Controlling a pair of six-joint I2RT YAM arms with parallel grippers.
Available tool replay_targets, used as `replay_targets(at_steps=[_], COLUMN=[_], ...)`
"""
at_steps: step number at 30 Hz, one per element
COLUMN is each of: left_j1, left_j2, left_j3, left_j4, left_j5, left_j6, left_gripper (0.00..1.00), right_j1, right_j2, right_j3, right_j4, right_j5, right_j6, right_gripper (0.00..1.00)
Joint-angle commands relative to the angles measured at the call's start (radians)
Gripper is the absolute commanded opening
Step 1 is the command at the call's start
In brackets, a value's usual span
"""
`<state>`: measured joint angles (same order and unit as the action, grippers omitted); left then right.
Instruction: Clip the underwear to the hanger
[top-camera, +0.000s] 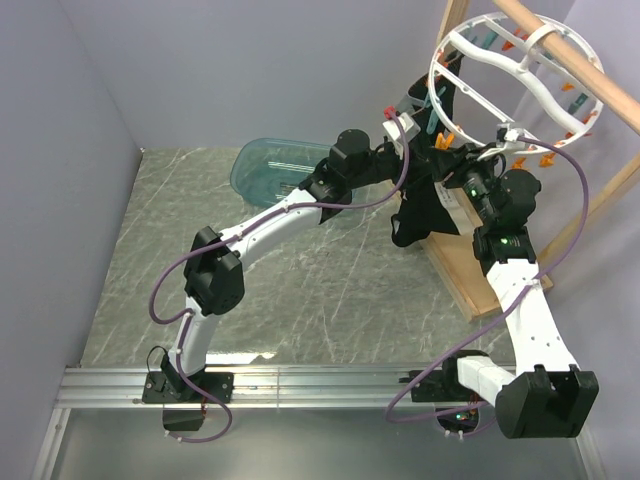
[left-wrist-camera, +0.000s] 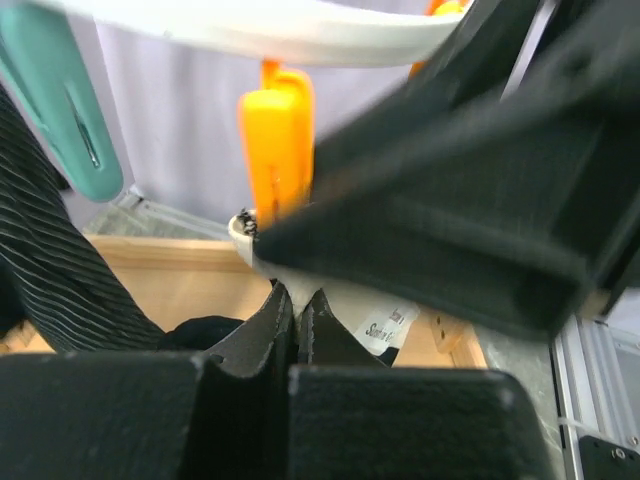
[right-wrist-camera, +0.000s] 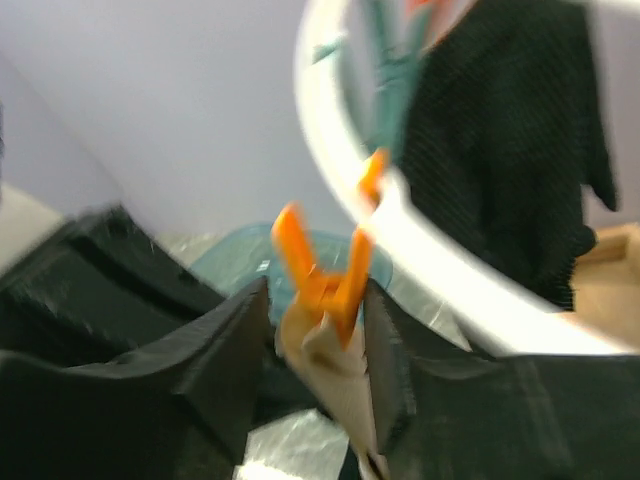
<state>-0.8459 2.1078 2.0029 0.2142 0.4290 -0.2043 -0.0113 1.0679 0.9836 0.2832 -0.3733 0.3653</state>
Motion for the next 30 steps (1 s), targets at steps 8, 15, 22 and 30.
replay_targets(at_steps=[8, 15, 22, 30], left_j1=[-0.004, -0.004, 0.001, 0.018], left_j2=[0.021, 0.008, -0.011, -0.022], left_j3=[0.083, 0.050, 0.011, -0.010], left_j4=[0.060, 0.067, 0.070, 0.062], left_j5=[-0.018, -0.030, -0.041, -0.047], left_j6=[0.006, 0.000, -0.007, -0.046], left_gripper=[0.00, 0.02, 0.20, 0.46], right_j1=[0.028, 0.028, 0.027, 0.016], right_j2=[-0.045, -0.114, -0.226, -0.348], right_j3=[0.032, 0.040, 0.036, 0.092], right_j4=[-0.088, -0.159, -0.303, -0.547], right_j5=[-0.067, -0.133, -0.167, -0.159], right_j6=[0.003, -0.015, -0.116, -0.218], right_gripper=[0.68, 0.73, 0.73, 0.73])
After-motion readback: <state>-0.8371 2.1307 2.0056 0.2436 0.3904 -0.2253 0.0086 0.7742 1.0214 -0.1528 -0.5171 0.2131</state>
